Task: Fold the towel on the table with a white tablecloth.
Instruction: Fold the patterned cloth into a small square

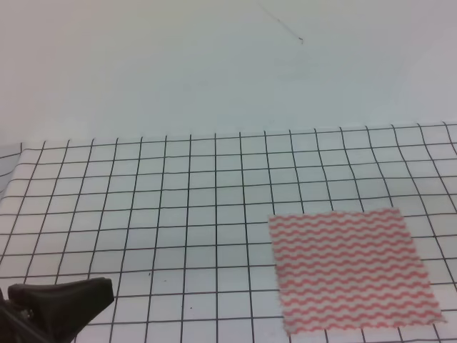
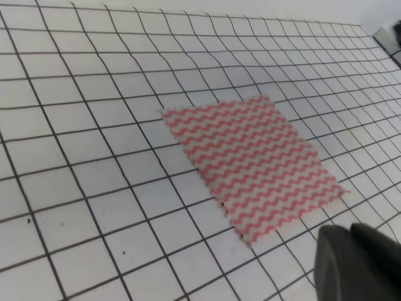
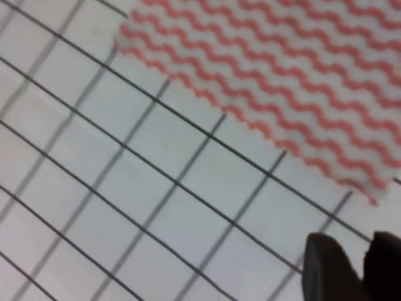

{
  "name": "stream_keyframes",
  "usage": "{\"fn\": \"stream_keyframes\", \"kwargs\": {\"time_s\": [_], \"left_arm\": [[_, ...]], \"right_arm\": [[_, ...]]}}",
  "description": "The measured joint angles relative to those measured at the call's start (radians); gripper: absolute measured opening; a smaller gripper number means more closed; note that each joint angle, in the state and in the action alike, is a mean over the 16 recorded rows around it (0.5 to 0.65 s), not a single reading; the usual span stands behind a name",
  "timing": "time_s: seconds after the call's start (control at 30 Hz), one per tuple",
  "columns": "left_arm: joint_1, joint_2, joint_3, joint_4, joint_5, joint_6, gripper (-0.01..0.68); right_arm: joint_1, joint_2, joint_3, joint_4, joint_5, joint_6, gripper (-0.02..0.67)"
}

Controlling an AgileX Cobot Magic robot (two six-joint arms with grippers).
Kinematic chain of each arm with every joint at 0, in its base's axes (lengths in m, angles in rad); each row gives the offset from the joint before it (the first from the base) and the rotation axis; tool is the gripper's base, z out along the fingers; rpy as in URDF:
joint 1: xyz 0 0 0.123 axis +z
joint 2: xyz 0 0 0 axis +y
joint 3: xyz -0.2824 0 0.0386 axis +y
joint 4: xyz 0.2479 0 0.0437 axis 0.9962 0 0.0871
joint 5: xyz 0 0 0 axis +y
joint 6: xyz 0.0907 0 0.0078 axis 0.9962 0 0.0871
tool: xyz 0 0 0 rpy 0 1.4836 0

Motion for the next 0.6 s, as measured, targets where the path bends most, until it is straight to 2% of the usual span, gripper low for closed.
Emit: {"fn": "stream_keyframes", "kwargs": {"time_s": [0.17, 0.33, 0.6], "left_arm": [[-0.001, 0.001, 0.000, -0.001, 0.013, -0.002, 0.000], [-0.001, 0.004, 0.000, -0.002, 0.028, -0.012, 0.000], [-0.001, 0.053, -0.049, 0.030, 0.099, -0.027, 0.000]], "right_arm": [[0.084, 0.027, -0.040, -0.151, -0.015, 0.091, 0.144], [0.157, 0.054, -0.066, -0.281, -0.021, 0.288, 0.146], [0.191, 0.111, -0.071, -0.316, -0.038, 0.529, 0.164]]}}
